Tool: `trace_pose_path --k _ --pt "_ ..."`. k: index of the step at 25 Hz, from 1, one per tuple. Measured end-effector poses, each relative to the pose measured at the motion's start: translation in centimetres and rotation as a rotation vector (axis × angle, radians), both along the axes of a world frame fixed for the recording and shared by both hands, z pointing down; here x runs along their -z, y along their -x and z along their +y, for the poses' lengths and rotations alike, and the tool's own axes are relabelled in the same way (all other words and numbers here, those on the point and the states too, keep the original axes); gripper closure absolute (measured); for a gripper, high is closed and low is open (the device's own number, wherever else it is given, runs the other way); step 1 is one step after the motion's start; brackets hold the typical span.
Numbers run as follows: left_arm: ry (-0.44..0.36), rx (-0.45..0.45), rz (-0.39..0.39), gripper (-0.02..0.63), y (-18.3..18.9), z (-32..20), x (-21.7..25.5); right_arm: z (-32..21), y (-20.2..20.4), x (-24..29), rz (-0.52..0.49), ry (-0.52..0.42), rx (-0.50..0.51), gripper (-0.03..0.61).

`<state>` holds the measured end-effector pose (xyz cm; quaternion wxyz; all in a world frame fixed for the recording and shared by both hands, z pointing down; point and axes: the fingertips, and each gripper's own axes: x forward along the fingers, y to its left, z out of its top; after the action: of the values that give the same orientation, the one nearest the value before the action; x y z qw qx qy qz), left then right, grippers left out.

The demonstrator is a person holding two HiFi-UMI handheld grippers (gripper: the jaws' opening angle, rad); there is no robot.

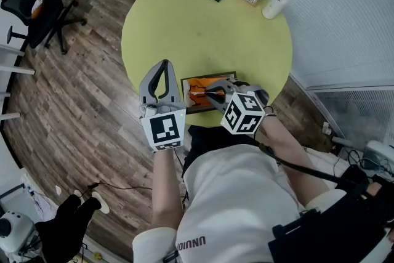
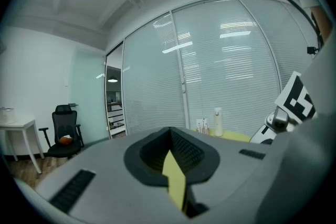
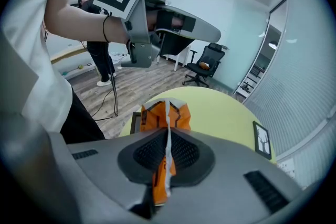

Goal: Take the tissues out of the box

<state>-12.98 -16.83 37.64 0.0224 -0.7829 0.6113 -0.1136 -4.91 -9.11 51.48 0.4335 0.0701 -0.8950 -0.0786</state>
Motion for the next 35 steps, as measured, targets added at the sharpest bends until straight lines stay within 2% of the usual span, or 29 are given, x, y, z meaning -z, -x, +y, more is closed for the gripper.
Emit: trace_pose_path --k 10,35 --pt "0.001 0.003 -0.003 0.603 0.1 0.1 0.1 -0.6 0.3 1.3 -0.023 -0.030 -0.008 0.555" --pt "-0.002 -0.011 -0.015 0.603 -0.4 -0.4 0.5 -4.1 -1.4 4.0 -0.064 -0.103 -0.116 0.555"
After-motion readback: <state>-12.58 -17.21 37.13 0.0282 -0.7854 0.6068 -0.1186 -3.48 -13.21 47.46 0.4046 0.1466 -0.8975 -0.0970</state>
